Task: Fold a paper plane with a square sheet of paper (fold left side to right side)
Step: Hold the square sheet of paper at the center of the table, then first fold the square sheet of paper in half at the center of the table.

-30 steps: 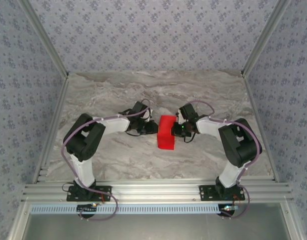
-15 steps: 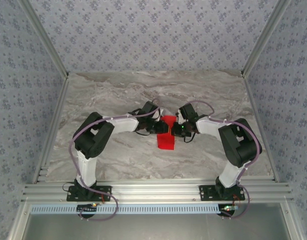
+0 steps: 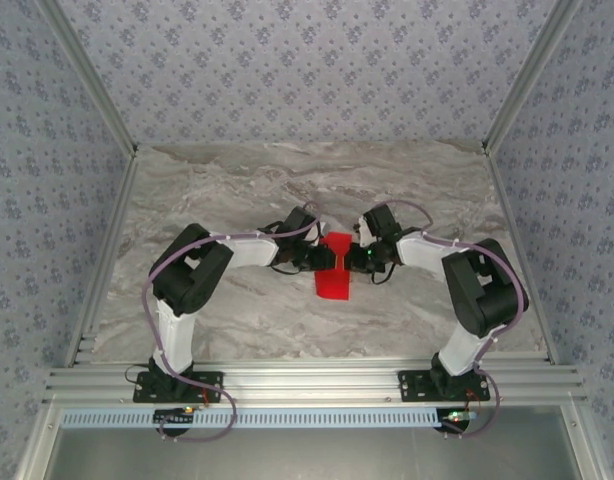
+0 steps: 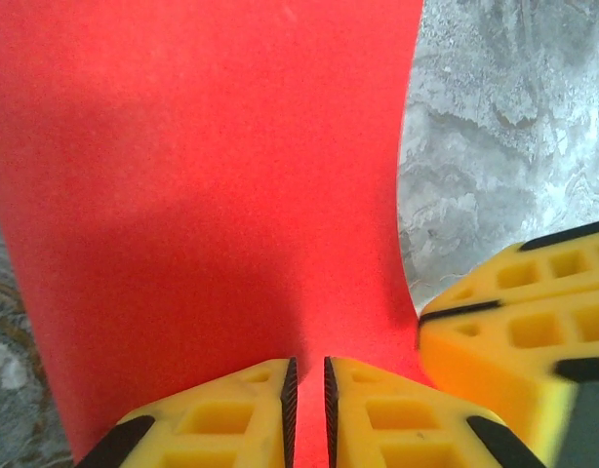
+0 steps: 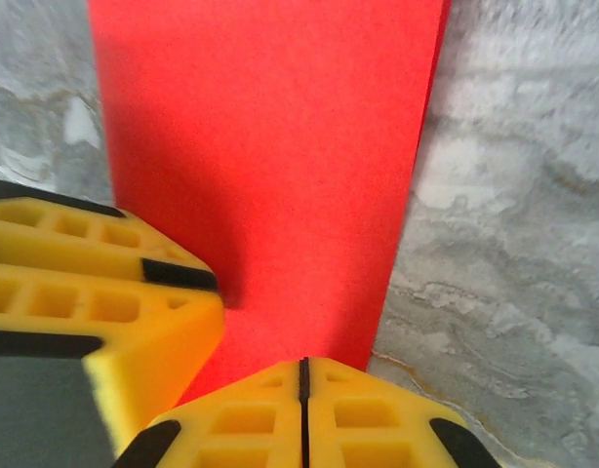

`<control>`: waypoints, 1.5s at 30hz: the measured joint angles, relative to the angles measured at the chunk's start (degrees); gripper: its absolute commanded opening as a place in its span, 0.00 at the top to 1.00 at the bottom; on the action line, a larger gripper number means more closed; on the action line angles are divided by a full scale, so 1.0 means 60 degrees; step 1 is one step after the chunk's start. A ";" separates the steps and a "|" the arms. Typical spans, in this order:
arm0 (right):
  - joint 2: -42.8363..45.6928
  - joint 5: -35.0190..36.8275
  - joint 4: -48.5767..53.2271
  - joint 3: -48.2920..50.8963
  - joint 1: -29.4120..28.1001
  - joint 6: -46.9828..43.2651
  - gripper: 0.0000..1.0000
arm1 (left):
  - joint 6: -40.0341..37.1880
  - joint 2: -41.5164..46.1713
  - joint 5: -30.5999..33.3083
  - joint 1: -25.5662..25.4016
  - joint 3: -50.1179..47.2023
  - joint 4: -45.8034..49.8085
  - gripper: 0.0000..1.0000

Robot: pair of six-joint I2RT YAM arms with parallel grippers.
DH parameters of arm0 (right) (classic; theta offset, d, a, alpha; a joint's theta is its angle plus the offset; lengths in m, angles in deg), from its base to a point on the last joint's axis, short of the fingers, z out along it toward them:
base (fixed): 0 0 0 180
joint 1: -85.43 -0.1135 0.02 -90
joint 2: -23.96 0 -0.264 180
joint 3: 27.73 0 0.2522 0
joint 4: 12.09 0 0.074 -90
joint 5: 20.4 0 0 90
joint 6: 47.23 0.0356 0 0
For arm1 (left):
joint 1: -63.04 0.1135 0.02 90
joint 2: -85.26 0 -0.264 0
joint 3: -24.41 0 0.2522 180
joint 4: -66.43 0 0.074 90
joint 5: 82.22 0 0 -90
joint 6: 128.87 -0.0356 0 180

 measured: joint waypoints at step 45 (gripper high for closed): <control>-0.2328 -0.0634 -0.0102 -0.2149 0.0189 0.0175 0.92 | 0.0229 0.1876 0.0860 -0.1413 -0.3147 -0.2004 0.83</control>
